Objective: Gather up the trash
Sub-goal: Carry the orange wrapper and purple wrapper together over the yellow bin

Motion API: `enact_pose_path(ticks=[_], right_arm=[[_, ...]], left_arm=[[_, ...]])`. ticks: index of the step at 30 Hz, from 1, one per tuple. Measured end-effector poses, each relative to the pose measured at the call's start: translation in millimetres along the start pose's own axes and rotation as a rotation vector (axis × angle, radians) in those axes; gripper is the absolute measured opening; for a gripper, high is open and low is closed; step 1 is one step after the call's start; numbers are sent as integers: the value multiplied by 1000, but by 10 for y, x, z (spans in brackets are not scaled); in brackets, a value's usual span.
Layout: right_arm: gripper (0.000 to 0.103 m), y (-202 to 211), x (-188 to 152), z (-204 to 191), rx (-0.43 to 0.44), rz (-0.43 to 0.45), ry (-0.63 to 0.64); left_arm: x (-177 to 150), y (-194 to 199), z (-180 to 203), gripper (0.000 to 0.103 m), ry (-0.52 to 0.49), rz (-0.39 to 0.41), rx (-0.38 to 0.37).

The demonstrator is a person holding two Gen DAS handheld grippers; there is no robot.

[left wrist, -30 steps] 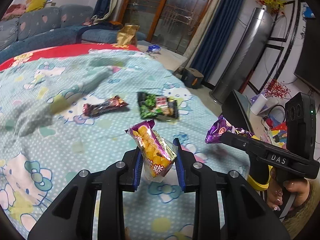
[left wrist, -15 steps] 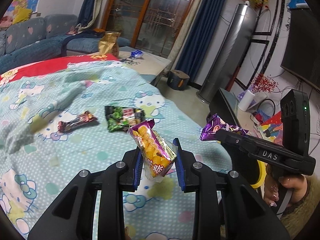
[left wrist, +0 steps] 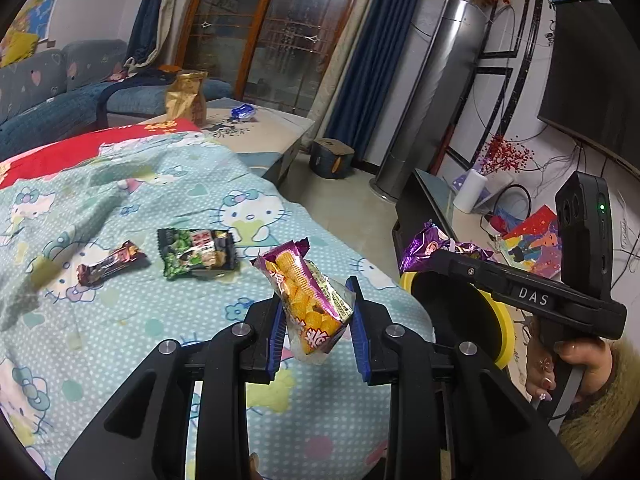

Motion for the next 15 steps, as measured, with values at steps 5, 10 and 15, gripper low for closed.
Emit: enact_pose_path(ticks=[5,10,15], right_arm=[[29,96,14,150,-38,21,-6],[29,188,20,307,-77,39,-19],[29,283,15,497,-106,53,-50]], left_arm=[[19,-45,113,27,-24,-3,-16],[24,-77,245,27,-52,-6,-32],[34,-131,358,27,-77,-9,-49]])
Point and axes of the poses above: each gripper's, at about its wrist camera, not at the fingertips, and y roughly against the way its jaws point, z to its right, x to its top, the point moved 6 cm from there along -y, roughly the way its jaws point, and after that the axes turned 2 degrees about -y, right-handed, at the moved point
